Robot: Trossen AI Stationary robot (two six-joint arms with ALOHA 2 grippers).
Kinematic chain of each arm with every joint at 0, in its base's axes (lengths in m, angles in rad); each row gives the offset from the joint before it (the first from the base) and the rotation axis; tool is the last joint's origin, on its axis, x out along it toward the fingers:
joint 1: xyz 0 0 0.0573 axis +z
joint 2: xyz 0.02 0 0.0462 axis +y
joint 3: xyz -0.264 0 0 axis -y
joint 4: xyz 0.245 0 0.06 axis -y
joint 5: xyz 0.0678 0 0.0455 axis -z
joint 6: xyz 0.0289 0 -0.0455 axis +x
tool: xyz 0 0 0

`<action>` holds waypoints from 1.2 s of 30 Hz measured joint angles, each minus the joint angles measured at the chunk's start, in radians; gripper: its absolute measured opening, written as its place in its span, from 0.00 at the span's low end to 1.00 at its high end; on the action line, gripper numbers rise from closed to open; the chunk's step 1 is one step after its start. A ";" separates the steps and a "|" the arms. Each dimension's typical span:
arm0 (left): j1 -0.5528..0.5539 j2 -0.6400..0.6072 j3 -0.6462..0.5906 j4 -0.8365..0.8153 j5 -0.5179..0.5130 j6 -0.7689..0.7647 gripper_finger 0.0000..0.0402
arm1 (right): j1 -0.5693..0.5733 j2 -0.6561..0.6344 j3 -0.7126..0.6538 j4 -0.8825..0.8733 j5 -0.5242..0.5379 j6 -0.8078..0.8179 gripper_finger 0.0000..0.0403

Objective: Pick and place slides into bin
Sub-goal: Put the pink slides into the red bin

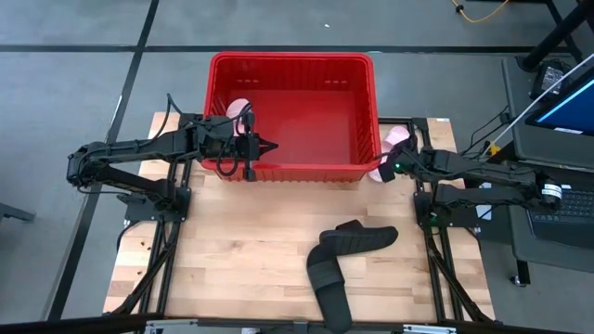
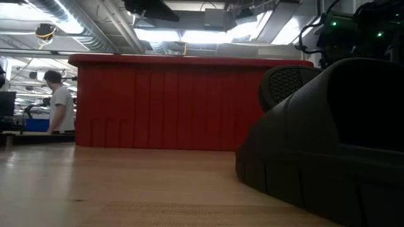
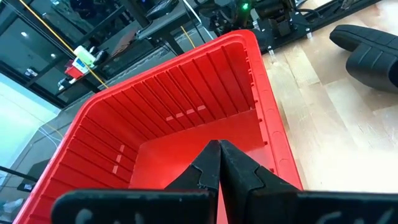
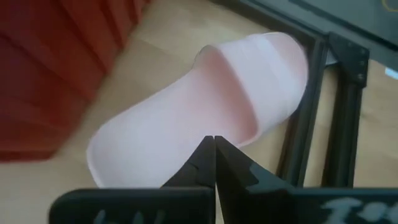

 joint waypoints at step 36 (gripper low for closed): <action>0.000 0.000 0.000 -0.023 0.000 -0.024 0.01 | -0.081 0.054 -0.090 0.088 0.045 0.069 0.27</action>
